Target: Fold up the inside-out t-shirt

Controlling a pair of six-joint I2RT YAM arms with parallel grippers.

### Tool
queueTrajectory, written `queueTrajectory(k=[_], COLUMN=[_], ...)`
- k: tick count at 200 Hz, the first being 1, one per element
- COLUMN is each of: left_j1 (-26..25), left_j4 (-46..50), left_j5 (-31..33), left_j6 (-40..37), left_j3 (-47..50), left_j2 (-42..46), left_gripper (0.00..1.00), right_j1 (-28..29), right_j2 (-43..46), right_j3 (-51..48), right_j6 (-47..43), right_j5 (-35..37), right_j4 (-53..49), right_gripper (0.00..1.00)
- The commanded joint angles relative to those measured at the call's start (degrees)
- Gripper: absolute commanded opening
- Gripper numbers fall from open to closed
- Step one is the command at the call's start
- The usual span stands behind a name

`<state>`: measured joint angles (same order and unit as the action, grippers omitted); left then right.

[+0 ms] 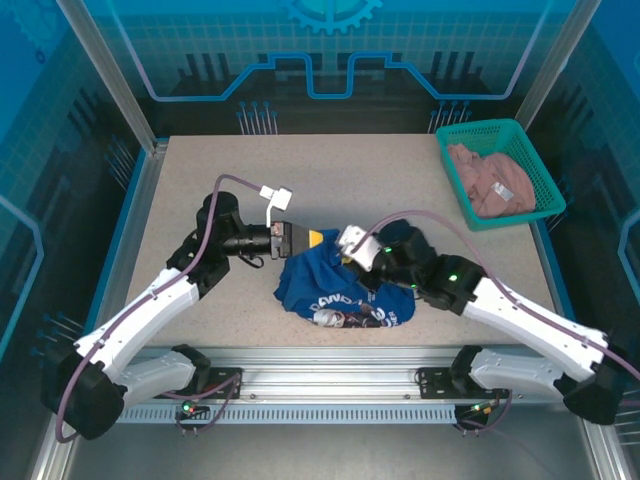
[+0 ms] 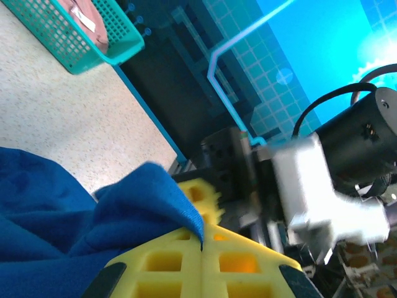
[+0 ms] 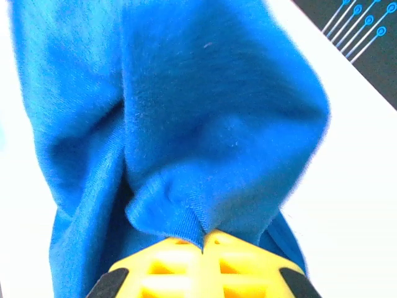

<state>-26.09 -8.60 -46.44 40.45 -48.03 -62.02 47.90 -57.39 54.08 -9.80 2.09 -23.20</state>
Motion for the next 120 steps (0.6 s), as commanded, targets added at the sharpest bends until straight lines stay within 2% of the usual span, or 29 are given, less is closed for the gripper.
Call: queueTrajectory(k=[1,20,40,48,68,76,89,102,120], left_j1=[1.4,1.64,1.57,1.48,1.4,1.14,-0.28,-3.26,-8.47], left_j4=[1.14,5.49,12.37,15.55,21.3,23.65,26.08,25.58,22.17], left_j5=[2.73,7.48,18.05,22.95,32.31,35.63,40.17,42.56,38.44], left_j6=[-2.09,-5.02,-8.77,-10.19,-13.4,-14.74,-17.37,-21.02,-25.48], left_j3=[1.02,0.38,-0.86,-1.52,-2.28,-2.6,-2.56,-1.64,0.09], left_j2=[1.22,1.07,1.2,1.37,2.53,3.58,6.48,10.5,13.96], left_gripper=[0.0,0.0,0.0,0.08,0.43,0.51,0.58,0.61,0.59], right_j1=[-6.72,-10.37,-12.45,-13.53,-15.11,-15.34,-15.62,-15.7,-15.64], right_j2=[7.31,9.38,8.95,7.98,4.95,3.81,2.15,0.82,0.03], right_j3=[-2.83,-4.6,-4.49,-4.35,-3.99,-3.2,-1.73,-0.9,-0.58], right_j6=[10.07,15.17,19.33,22.06,27.36,28.26,29.58,30.24,30.71], right_j5=[-20.23,-27.61,-31.69,-33.91,-36.17,-35.87,-34.19,-33.69,-33.47], right_j4=[7.65,10.4,12.5,14.32,16.78,16.63,15.7,15.07,15.38], right_gripper=[0.0,0.0,0.0,0.0,0.0,0.0,0.0,0.0,0.0])
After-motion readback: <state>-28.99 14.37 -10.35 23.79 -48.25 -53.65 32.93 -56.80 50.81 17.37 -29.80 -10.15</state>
